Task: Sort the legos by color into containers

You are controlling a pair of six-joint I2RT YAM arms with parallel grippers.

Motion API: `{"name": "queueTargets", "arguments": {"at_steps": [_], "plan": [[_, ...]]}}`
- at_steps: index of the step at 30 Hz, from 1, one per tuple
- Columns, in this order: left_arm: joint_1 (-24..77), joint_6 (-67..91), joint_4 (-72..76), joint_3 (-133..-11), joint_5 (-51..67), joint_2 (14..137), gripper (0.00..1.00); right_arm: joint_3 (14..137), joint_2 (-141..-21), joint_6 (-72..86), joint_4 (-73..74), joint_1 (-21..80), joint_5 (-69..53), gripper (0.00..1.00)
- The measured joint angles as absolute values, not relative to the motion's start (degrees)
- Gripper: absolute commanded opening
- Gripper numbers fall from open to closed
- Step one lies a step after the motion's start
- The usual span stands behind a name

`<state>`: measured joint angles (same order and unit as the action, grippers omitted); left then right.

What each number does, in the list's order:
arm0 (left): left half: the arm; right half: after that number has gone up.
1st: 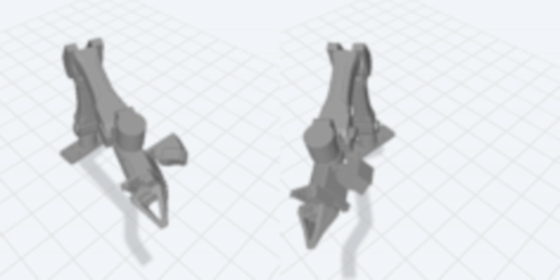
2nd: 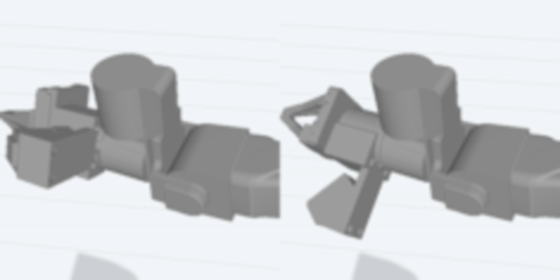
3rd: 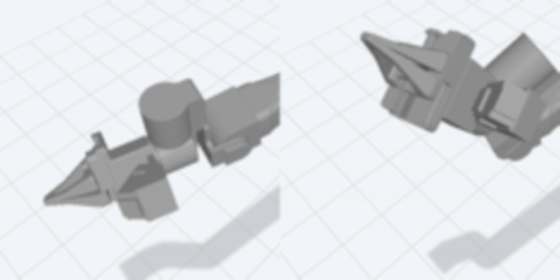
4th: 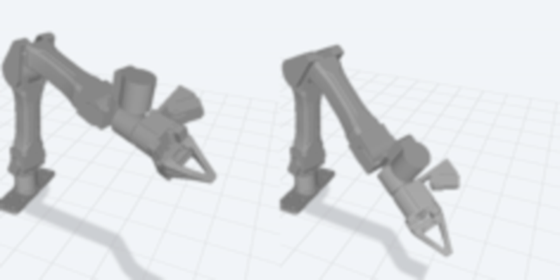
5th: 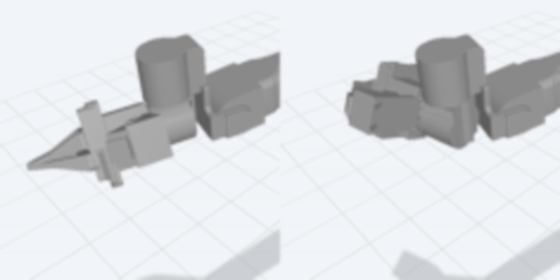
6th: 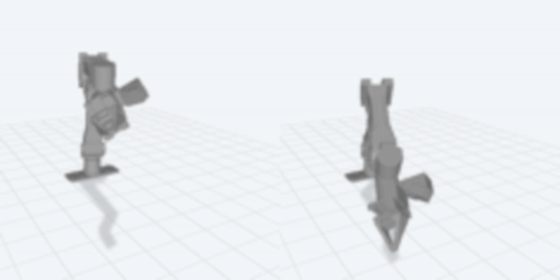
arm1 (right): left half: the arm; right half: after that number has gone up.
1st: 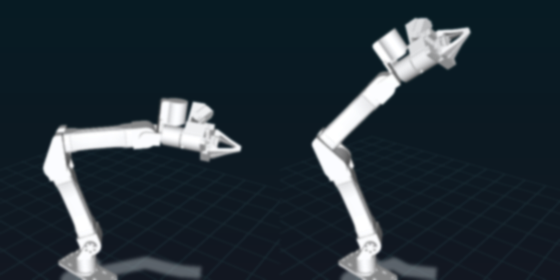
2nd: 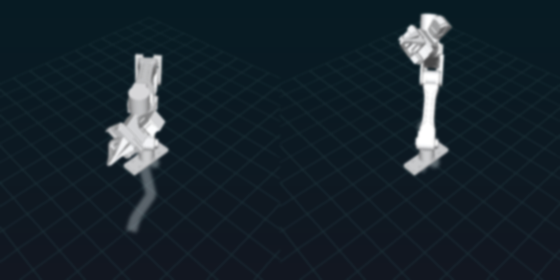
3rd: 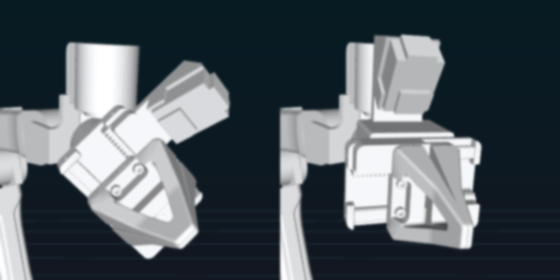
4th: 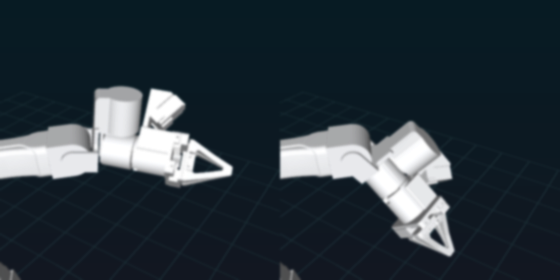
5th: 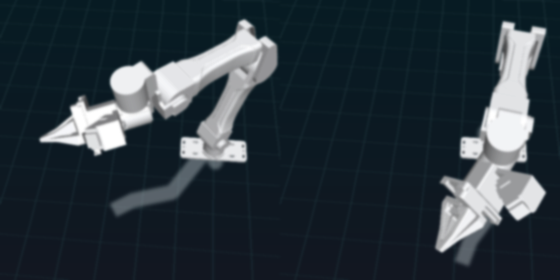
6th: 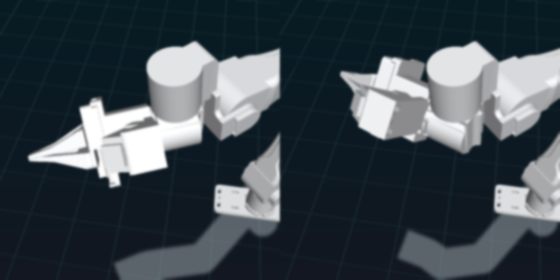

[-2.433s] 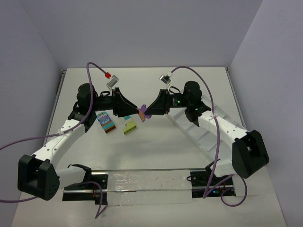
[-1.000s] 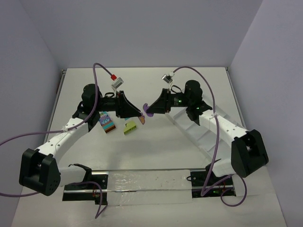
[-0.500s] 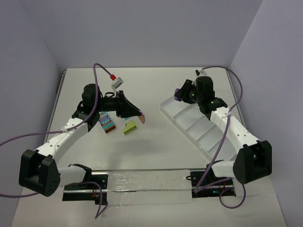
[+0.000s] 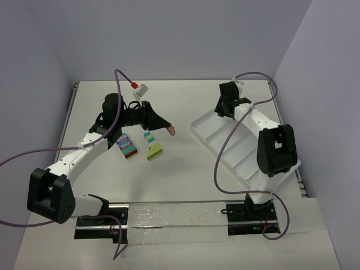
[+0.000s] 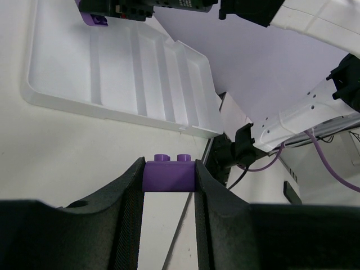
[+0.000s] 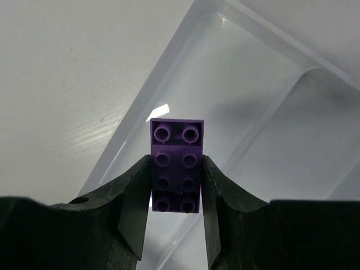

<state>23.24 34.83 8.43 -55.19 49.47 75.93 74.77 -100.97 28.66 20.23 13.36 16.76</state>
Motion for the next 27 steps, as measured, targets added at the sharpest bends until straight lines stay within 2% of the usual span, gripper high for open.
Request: {"name": "queueTargets", "arguments": {"at_steps": [2, 5, 8, 14, 19, 27], "plan": [[23.29, 34.82, 7.37, -55.44, 48.05, 75.81, 0.00, 76.67, -103.90, 28.60, 20.75, 13.15, 16.96, 0.30], [23.29, 34.81, 6.16, -55.53, 46.36, 75.51, 0.00, 79.53, -107.36, 28.60, 21.62, 12.82, 17.05, 0.36], [23.31, 34.76, 5.12, -55.56, 45.23, 75.36, 0.00, 81.91, -109.81, 28.65, 21.78, 12.56, 17.09, 0.38], [23.39, 34.80, 3.85, -56.31, 44.10, 75.35, 0.00, 82.65, -112.26, 28.86, 22.18, 11.96, 16.98, 0.51], [23.66, 35.22, 3.60, -57.70, 43.90, 75.73, 0.00, 83.32, -113.78, 28.90, 22.76, 11.79, 16.95, 0.75], [26.55, 35.30, 2.45, -62.36, 41.51, 80.21, 0.00, 83.57, -112.97, 28.56, 23.80, 11.77, 16.87, 0.76]]}}
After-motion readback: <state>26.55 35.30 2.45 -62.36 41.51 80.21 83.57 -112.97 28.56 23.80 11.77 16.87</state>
